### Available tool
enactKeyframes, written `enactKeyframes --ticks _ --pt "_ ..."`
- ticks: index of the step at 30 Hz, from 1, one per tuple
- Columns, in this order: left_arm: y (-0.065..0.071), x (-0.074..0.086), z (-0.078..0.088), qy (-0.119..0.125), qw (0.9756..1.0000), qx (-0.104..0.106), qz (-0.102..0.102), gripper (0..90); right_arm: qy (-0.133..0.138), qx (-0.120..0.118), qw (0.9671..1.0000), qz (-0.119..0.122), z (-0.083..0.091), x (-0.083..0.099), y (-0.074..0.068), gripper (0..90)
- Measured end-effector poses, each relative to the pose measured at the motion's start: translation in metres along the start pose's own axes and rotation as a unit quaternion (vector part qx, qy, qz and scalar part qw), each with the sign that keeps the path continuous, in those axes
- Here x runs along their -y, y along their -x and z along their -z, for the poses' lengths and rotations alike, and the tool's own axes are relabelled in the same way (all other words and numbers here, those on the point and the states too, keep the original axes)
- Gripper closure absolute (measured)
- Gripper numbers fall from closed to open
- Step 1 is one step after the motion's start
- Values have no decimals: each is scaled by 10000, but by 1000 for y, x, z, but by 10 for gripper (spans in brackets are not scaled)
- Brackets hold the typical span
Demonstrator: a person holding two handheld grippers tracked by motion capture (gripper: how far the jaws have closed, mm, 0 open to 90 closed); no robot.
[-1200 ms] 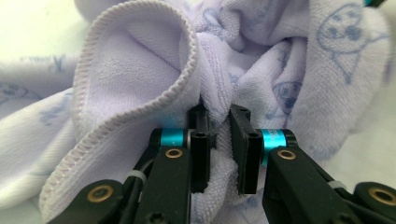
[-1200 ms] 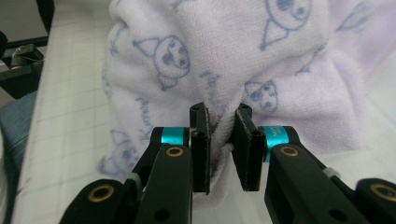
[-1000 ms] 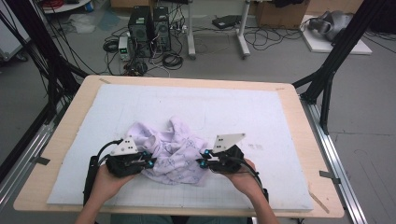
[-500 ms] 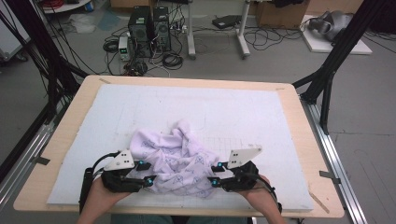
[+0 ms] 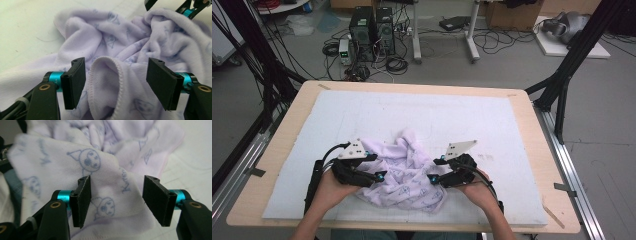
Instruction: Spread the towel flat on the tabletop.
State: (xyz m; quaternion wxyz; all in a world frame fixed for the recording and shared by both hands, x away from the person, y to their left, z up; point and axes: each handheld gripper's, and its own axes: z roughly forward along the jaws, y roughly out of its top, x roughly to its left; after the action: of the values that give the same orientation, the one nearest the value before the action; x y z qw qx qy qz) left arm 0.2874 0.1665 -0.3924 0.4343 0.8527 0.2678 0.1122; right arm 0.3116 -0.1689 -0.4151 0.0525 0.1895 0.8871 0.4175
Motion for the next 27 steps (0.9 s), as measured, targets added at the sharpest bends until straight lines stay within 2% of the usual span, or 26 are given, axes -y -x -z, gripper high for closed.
enactKeyframes --ticks 1,2,3,4,5,6,7,8,9,13,15,16,17,18,19,20,22,25,27 --pt "-2 1 -5 -80 10000 -9 -6 332 -110 -6 9999 -36 -5 2 2 438" --pt "-3 2 -10 -163 9999 17 49 332 -110 -6 9999 -36 -5 2 2 438" --pt "-5 4 -14 -259 9996 121 41 363 -216 -78 9997 -96 -9 3 3 489" --pt "-5 6 -18 -371 9992 178 -8 537 -334 -179 9993 -78 -13 5 4 602" --pt "-5 7 -20 -450 9988 169 -61 537 -334 -179 9993 -78 -13 5 4 602" --pt "-5 8 -23 -539 9983 200 -97 604 -345 -235 9991 -55 -14 5 4 670" --pt "-4 9 -23 -533 9983 217 -107 711 -358 -317 9989 40 -12 6 1 780" --pt "-4 10 -23 -510 9984 228 -115 711 -358 -317 9989 40 -12 6 1 780" --pt "-3 10 -21 -478 9985 229 -108 765 -371 -300 9988 97 -7 8 -1 820" --pt "-1 15 -11 -283 9994 168 -78 787 -223 -275 9993 147 5 10 -6 833" --pt "1 21 -4 -219 9996 141 -77 800 -43 -232 9996 168 22 14 -12 837" --pt "1 21 -4 -219 9996 141 -77 800 -43 -232 9996 168 22 14 -12 837" --pt "2 22 -1 -195 9997 129 -63 802 55 -240 9996 151 32 17 -18 839" --pt "3 23 1 -162 9998 120 -44 802 55 -240 9996 151 32 17 -18 839" --pt "4 24 4 -162 9998 110 -72 803 109 -236 9996 139 40 21 -24 840" --pt "5 25 6 -133 9998 103 -64 803 109 -236 9996 139 40 21 -24 840" --pt "9 27 11 -125 9998 95 -105 803 21 -280 9994 181 45 26 -35 841" --pt "11 32 18 -155 9997 130 -103 796 -98 -365 9990 220 46 30 -42 836" --pt "11 35 25 -107 9998 156 -42 739 -98 -458 9987 197 48 30 -44 806"
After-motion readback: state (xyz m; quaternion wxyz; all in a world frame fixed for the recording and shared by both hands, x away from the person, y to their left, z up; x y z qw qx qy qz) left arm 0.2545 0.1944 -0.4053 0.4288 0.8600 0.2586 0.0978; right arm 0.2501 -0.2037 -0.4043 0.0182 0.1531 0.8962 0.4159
